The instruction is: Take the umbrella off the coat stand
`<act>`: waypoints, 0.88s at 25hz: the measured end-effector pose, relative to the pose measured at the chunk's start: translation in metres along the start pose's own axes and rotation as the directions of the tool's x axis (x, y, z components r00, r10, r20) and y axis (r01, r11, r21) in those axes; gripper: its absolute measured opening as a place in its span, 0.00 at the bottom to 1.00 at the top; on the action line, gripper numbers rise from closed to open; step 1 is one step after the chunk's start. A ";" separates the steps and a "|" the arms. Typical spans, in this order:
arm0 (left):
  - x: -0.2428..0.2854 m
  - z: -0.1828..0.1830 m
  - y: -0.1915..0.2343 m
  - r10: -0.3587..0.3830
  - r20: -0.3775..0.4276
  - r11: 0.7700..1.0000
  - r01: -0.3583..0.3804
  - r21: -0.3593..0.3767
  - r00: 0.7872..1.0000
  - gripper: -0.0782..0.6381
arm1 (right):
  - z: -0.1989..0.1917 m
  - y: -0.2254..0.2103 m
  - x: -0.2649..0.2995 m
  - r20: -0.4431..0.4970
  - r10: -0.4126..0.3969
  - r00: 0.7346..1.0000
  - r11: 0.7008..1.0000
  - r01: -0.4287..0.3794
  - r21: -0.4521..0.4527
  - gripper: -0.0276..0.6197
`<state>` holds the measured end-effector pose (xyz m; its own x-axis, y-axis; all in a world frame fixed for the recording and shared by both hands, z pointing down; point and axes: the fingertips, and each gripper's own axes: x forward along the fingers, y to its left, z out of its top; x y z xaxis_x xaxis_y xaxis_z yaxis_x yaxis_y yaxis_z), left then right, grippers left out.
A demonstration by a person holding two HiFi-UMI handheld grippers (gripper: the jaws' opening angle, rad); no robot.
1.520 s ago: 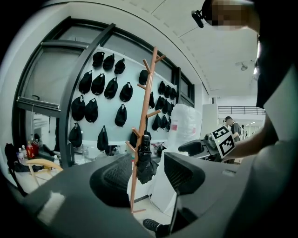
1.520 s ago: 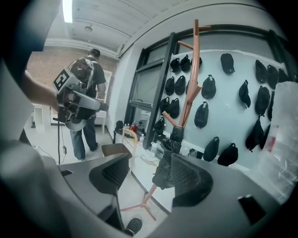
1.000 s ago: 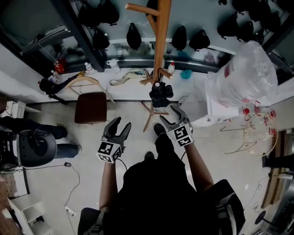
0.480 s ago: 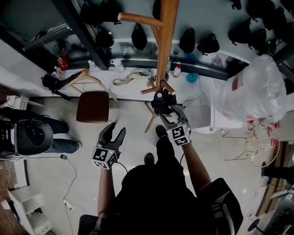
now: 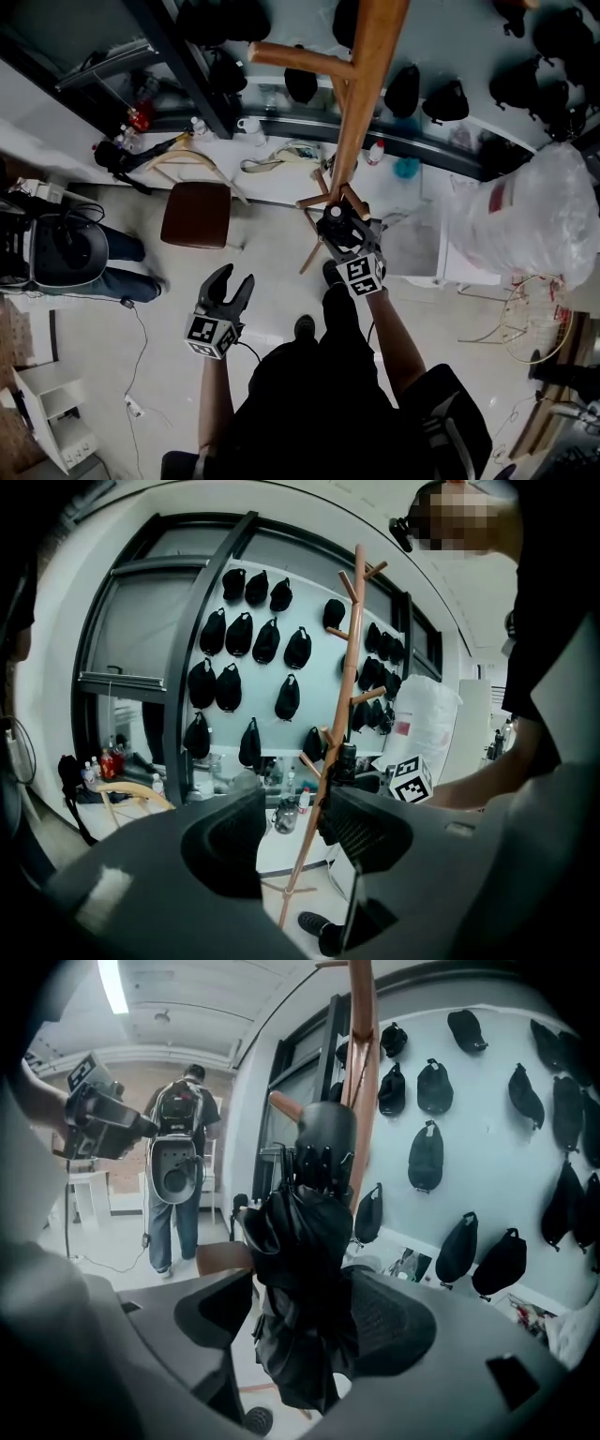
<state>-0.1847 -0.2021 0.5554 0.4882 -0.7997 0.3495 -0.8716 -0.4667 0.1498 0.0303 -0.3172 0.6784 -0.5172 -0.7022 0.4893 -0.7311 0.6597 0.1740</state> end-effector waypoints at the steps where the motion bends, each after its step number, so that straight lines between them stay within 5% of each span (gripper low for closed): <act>1: 0.000 -0.002 0.002 0.007 -0.007 1.000 -0.007 -0.003 1.000 0.41 | 0.000 -0.002 0.004 0.001 -0.004 1.000 1.000 0.004 0.002 0.55; 22: 0.019 0.003 -0.001 -0.002 0.017 1.000 0.002 -0.028 1.000 0.41 | 0.019 -0.008 0.025 0.023 0.048 0.999 0.999 -0.048 -0.010 0.44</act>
<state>-0.1747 -0.2180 0.5588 0.4905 -0.8050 0.3338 -0.8714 -0.4578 0.1765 0.0147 -0.3445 0.6730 -0.5619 -0.6757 0.4772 -0.7011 0.6951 0.1587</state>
